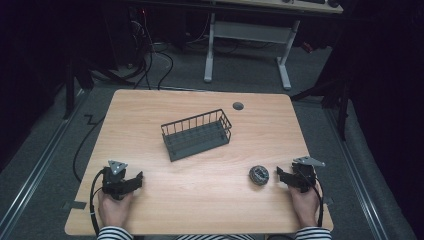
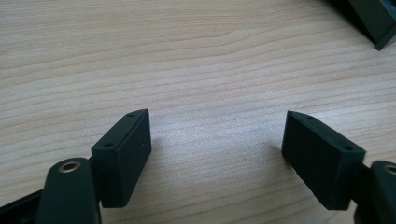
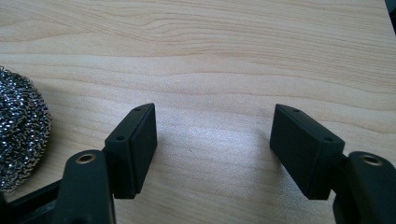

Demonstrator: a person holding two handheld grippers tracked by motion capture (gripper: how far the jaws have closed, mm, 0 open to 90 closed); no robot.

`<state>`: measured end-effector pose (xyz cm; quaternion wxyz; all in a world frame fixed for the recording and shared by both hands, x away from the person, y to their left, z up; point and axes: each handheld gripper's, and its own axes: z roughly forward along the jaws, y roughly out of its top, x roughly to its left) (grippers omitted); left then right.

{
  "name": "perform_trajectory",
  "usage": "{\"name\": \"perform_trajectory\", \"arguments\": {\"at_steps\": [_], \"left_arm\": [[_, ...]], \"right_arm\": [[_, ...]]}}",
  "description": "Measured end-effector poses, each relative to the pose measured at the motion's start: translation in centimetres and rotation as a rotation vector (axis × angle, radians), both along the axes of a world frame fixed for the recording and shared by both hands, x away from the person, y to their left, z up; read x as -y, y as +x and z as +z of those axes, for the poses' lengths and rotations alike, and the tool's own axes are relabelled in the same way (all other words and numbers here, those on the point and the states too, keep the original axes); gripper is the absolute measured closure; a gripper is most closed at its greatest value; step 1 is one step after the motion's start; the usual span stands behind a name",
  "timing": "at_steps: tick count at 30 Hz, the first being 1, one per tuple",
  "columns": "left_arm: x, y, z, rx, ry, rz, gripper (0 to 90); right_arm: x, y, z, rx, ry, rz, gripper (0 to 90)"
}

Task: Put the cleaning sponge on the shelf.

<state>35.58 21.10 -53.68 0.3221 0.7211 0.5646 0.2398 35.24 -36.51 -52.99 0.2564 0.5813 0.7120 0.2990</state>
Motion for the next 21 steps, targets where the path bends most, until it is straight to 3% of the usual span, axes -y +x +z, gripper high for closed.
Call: {"name": "perform_trajectory", "arguments": {"at_steps": [21], "left_arm": [[0.14,-0.21,-0.02,-0.005,-0.006,-0.018,19.9]], "right_arm": [[-0.20,-0.17,0.01,-0.003,-0.003,0.007,31.8]]}}
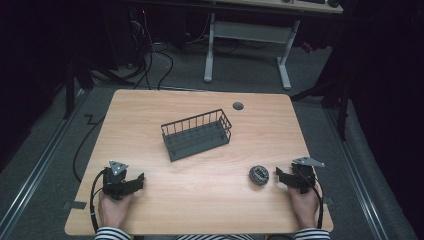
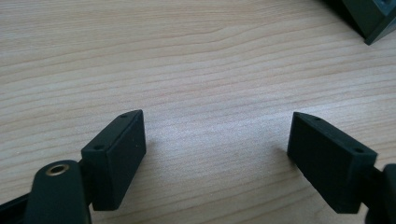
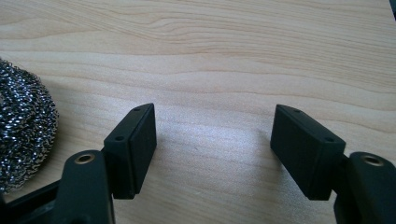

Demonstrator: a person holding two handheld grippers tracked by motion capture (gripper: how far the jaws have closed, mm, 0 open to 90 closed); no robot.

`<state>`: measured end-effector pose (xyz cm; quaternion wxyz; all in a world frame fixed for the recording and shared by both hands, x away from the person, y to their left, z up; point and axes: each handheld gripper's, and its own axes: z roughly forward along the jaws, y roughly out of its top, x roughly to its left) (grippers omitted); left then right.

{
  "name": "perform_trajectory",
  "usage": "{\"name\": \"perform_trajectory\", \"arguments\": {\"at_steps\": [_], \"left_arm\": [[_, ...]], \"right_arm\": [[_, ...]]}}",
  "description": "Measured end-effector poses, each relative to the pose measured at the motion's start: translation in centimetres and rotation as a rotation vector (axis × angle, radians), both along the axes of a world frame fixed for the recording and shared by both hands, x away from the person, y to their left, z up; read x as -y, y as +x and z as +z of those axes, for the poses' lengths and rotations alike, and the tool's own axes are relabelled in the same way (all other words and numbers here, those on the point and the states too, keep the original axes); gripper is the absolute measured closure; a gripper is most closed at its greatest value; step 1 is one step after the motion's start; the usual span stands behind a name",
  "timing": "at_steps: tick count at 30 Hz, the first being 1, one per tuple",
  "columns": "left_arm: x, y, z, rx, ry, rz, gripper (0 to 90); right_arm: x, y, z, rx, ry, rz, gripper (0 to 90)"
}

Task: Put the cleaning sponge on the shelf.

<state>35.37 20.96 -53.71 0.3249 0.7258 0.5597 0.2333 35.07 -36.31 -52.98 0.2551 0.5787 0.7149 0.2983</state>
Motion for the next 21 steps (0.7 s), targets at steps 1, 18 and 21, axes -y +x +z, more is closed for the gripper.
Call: {"name": "perform_trajectory", "arguments": {"at_steps": [1,18,21], "left_arm": [[0.0,0.0,0.0,0.001,-0.003,0.004,19.9],[0.2,0.1,1.2,-0.038,-0.089,0.000,23.7],[0.6,0.2,1.7,-0.038,-0.092,-0.011,23.9]], "right_arm": [[0.0,0.0,0.0,0.000,0.000,0.000,31.7],[0.0,0.0,0.0,0.000,0.001,-0.001,31.7],[0.0,0.0,0.0,0.000,0.001,-0.001,31.7]]}}
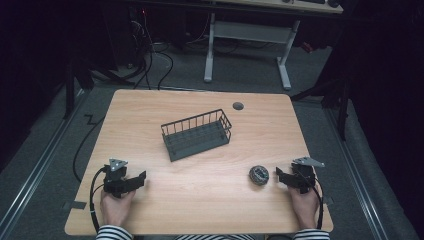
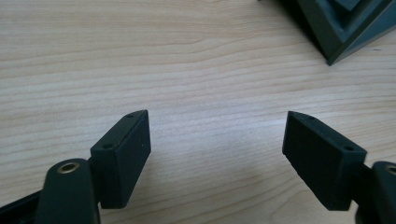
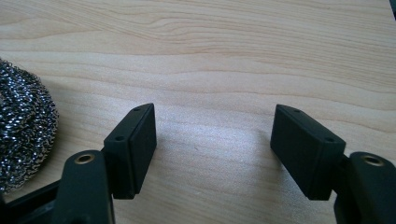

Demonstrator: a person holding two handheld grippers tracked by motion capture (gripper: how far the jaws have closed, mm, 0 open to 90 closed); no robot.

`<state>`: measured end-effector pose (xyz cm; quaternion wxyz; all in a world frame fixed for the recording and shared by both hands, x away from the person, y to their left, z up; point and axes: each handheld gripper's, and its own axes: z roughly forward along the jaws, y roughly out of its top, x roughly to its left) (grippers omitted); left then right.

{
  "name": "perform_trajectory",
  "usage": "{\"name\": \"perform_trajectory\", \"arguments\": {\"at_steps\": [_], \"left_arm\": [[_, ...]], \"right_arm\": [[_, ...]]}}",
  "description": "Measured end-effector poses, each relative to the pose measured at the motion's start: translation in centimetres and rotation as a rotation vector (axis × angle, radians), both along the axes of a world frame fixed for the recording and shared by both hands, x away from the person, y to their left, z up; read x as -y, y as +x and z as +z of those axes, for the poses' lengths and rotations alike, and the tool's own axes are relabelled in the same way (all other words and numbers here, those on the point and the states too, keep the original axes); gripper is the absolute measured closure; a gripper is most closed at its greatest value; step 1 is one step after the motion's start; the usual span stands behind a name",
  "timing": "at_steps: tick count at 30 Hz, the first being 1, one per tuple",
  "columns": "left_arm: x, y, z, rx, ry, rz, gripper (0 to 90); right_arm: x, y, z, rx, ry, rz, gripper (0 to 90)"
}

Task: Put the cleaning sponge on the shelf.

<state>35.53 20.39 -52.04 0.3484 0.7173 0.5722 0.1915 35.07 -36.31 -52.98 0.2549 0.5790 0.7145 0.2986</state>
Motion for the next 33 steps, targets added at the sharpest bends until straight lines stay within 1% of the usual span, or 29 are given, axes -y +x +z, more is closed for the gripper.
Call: {"name": "perform_trajectory", "arguments": {"at_steps": [5,6,7,8,9,10,17,21,24,25,27,29,33], "left_arm": [[0.7,0.1,1.1,0.005,-0.017,-0.027,23.6],[0.7,0.1,1.1,0.005,-0.017,-0.027,23.4],[1.0,0.3,1.7,0.010,-0.030,-0.038,23.4],[1.1,0.3,1.9,0.008,-0.034,-0.042,23.4],[1.1,0.3,1.9,0.008,-0.034,-0.042,23.3],[1.5,0.5,2.4,0.011,-0.036,-0.053,23.3],[2.8,1.1,4.4,0.025,-0.059,-0.104,23.1],[3.5,1.5,5.5,0.032,-0.067,-0.124,23.1],[3.9,2.0,6.2,0.032,-0.069,-0.131,23.9],[4.2,2.2,6.5,0.030,-0.063,-0.132,24.5],[4.3,2.4,6.7,0.030,-0.062,-0.133,25.8],[4.8,2.9,7.5,0.028,-0.061,-0.144,26.5],[5.5,3.9,8.4,0.023,-0.051,-0.151,27.2]], "right_arm": [[0.0,0.0,0.0,-0.001,0.000,0.000,31.7],[0.0,0.0,0.0,-0.001,0.000,0.000,31.7],[0.0,0.0,0.0,0.000,0.000,0.000,31.7],[0.0,0.0,0.0,0.000,0.000,0.000,31.7],[0.0,0.0,0.0,0.000,0.000,0.000,31.7],[0.0,0.0,0.0,-0.001,0.000,0.000,31.7],[0.0,0.0,0.0,-0.001,0.000,0.000,31.7],[0.0,0.0,0.0,0.000,0.000,0.000,31.7],[0.0,0.0,0.0,0.000,0.000,0.000,31.7],[0.0,0.0,0.0,0.000,0.000,0.001,31.7],[0.0,0.0,0.0,-0.001,0.002,0.000,31.6],[0.0,0.0,0.0,-0.001,0.002,0.000,31.7],[0.0,0.0,0.0,-0.001,0.002,-0.001,31.7]]}}
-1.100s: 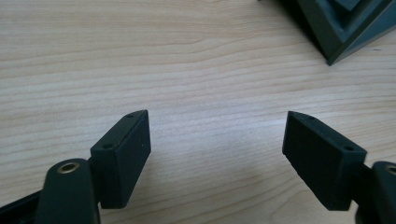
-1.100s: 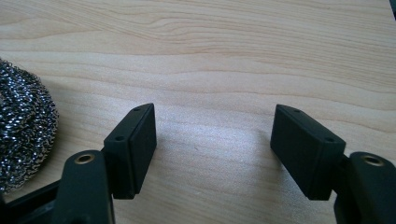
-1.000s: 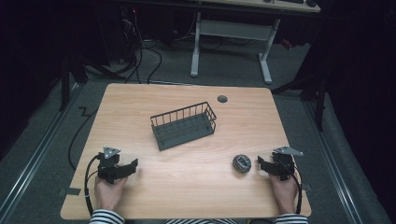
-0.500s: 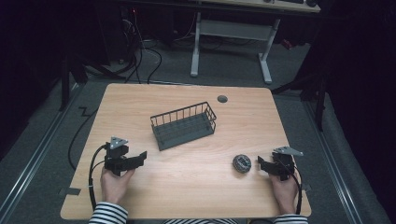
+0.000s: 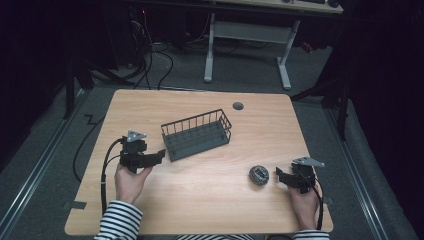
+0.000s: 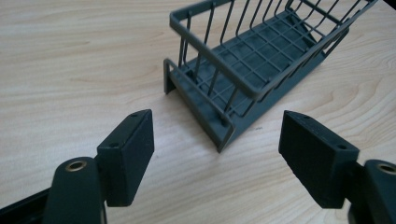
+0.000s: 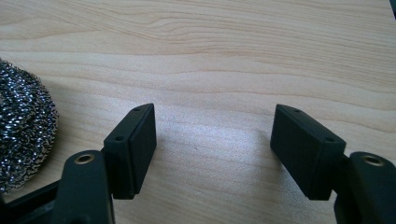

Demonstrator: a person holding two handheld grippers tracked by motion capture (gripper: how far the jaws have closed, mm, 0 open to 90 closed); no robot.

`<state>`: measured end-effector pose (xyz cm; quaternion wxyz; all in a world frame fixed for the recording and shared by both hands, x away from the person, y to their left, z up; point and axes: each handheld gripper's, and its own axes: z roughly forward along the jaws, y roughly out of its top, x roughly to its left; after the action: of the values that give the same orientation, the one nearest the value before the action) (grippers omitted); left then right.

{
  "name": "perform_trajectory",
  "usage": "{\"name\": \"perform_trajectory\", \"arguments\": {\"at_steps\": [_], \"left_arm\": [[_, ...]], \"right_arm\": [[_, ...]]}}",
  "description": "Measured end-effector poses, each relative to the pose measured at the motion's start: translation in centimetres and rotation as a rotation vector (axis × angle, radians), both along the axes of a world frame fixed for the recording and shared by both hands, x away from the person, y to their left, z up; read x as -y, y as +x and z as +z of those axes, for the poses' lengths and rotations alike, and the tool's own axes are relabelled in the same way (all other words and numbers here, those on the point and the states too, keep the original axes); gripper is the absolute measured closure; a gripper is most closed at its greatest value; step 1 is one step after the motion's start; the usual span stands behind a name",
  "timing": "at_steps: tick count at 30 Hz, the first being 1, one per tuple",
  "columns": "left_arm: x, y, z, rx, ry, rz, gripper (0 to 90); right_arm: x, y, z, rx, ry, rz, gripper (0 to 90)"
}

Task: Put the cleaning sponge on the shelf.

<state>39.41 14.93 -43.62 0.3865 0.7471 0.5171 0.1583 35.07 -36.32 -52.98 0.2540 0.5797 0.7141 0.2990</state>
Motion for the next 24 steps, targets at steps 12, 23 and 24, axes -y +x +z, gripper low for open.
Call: {"name": "perform_trajectory", "arguments": {"at_steps": [12,23,24], "left_arm": [[1.8,3.7,1.3,-0.036,0.066,-0.006,28.9],[2.8,6.0,0.1,-0.077,0.109,0.003,34.0],[2.8,6.2,0.0,-0.085,0.106,0.002,34.5]], "right_arm": [[0.0,0.0,0.0,0.001,-0.001,0.002,31.6],[0.0,0.0,0.0,0.003,-0.001,0.006,31.3],[0.0,0.0,0.0,0.002,-0.001,0.006,31.3]]}}
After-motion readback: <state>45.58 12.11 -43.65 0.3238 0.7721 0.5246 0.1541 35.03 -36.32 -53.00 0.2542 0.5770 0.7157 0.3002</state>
